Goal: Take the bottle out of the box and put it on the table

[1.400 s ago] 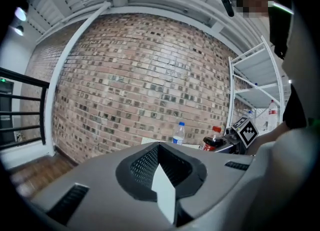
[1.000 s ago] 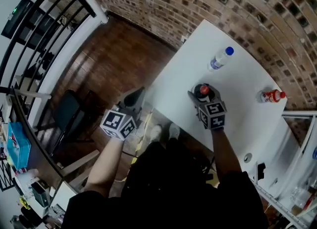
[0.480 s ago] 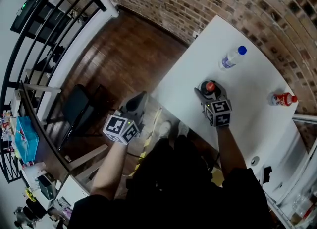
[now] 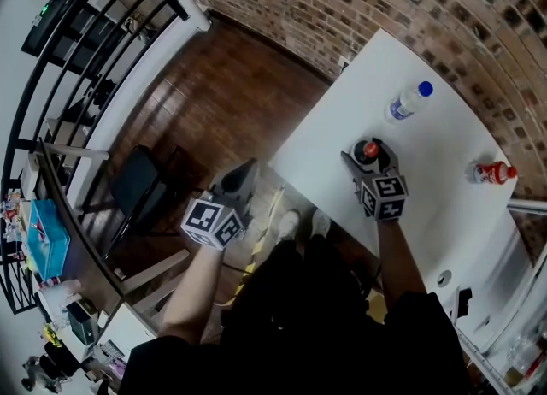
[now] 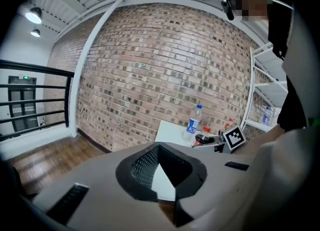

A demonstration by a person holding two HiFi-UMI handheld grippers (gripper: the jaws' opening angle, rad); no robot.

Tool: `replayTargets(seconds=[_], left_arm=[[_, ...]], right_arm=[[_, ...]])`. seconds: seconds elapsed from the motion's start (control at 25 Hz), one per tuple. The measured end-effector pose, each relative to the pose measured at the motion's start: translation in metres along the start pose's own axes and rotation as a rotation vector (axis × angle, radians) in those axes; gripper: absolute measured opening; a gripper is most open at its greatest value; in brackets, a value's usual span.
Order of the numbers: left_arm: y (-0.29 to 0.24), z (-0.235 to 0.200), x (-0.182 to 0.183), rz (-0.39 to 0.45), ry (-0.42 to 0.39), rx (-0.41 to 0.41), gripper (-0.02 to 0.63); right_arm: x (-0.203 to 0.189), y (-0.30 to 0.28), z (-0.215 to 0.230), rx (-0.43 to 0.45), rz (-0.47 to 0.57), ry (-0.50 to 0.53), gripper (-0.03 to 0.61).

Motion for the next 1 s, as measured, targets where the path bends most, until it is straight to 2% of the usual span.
replayTargets(seconds=[0.36, 0.6, 0.76, 0.88, 0.96, 1.0], left_arm=[[0.011, -0.006, 0.010, 0.029, -0.010, -0.033, 0.000], [0.019, -0.013, 0.022, 0.061, 0.002, -0.079, 0.000], [0.011, -0.010, 0.033, 0.074, -0.018, -0.146, 0.000], [-0.001, -0.001, 0.041, 0.078, -0.041, -0.227, 0.000], [-0.008, 0.010, 0.046, 0.077, -0.064, -0.286, 0.000], [-0.011, 0.016, 0.049, 0.078, -0.075, -0.315, 0.000]], right_arm=[[-0.002, 0.017, -0.010, -0.069, 0.002, 0.012, 0.394], [0.001, 0.049, -0.023, -0.129, 0.030, -0.005, 0.394], [0.001, 0.082, -0.028, -0.191, 0.059, -0.024, 0.394], [0.000, 0.116, -0.027, -0.281, 0.133, -0.081, 0.390], [0.000, 0.145, -0.028, -0.349, 0.212, -0.141, 0.328], [0.000, 0.161, -0.028, -0.376, 0.255, -0.174, 0.321]])
Point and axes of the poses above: the fingertips, and each gripper's own axes: y backward along the fingers, z to its right, x out of its top, the point moved 10 cm from there along y, backward along the fingers, and after that the axes turned 3 degrees about -z, right-handed, at the moved point
